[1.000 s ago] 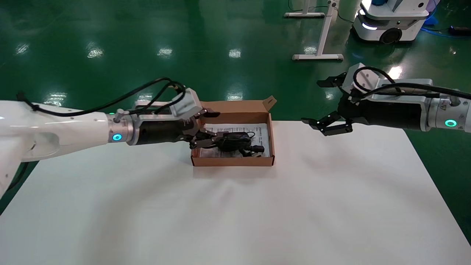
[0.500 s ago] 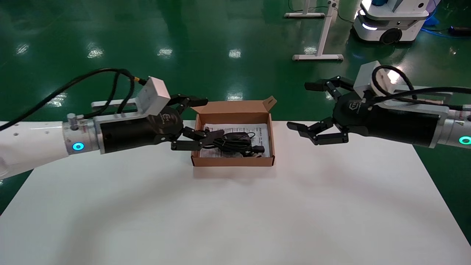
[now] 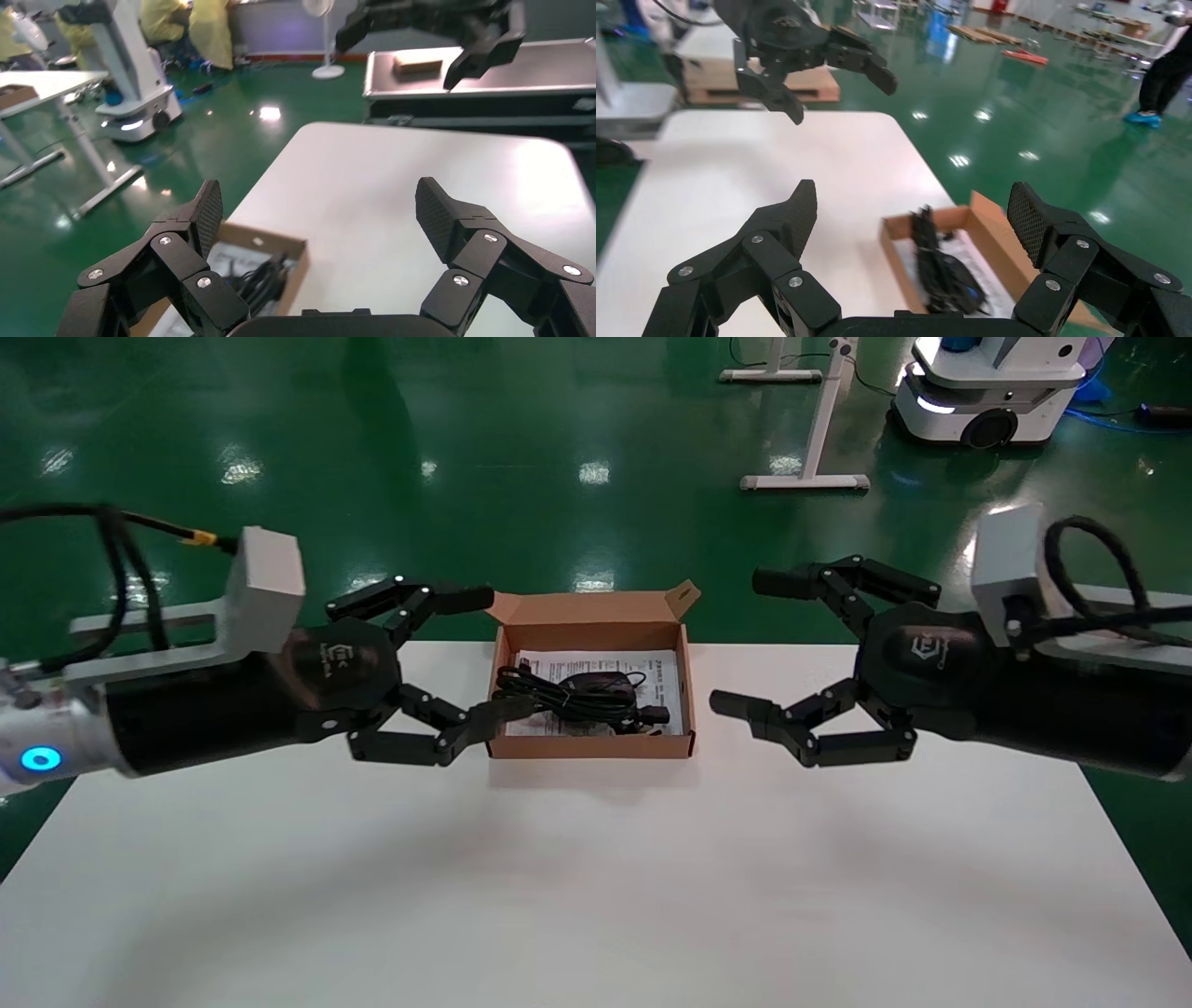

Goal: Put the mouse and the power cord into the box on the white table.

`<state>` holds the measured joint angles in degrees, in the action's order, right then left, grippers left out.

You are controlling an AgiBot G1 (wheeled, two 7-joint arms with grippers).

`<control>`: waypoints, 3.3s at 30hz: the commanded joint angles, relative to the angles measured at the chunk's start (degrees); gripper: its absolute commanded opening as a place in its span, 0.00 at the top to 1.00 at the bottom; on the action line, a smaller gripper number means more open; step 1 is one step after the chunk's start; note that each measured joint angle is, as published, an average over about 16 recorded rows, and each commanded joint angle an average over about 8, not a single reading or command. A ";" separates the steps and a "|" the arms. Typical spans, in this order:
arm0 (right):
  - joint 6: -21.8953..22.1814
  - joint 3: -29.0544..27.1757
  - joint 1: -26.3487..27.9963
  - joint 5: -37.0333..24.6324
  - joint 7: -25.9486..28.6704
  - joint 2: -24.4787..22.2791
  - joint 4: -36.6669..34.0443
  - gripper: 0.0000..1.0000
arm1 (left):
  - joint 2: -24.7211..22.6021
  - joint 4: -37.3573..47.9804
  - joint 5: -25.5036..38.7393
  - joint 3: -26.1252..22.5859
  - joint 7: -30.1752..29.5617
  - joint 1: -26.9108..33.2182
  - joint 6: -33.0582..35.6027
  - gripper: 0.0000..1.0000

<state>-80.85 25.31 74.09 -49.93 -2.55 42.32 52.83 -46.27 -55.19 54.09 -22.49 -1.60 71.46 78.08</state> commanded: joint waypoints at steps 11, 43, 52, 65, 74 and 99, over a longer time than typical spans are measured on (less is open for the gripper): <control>-3.35 -6.41 -8.64 5.57 9.18 -5.04 14.32 0.00 | 8.23 -13.45 -8.94 4.73 -6.69 -7.24 5.57 0.00; -4.92 -9.40 -12.67 8.21 13.33 -7.39 20.92 0.00 | 11.37 -18.68 -12.42 6.56 -9.15 -10.03 7.71 0.00; -4.85 -9.28 -12.52 8.09 13.23 -7.31 20.69 0.00 | 11.33 -18.51 -12.32 6.52 -9.14 -9.98 7.66 0.00; -4.77 -9.23 -12.45 8.03 13.15 -7.26 20.55 0.00 | 11.28 -18.43 -12.27 6.48 -9.14 -9.93 7.61 0.00; -4.76 -9.19 -12.42 7.99 13.13 -7.23 20.51 0.00 | 11.26 -18.40 -12.24 6.47 -9.14 -9.91 7.59 0.00; -4.76 -9.17 -12.37 7.97 13.13 -7.22 20.46 0.00 | 11.26 -18.36 -12.23 6.47 -9.14 -9.91 7.59 0.00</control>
<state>-85.61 16.14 61.71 -41.96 10.57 35.10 73.30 -35.01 -73.55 41.86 -16.02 -10.74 61.56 85.67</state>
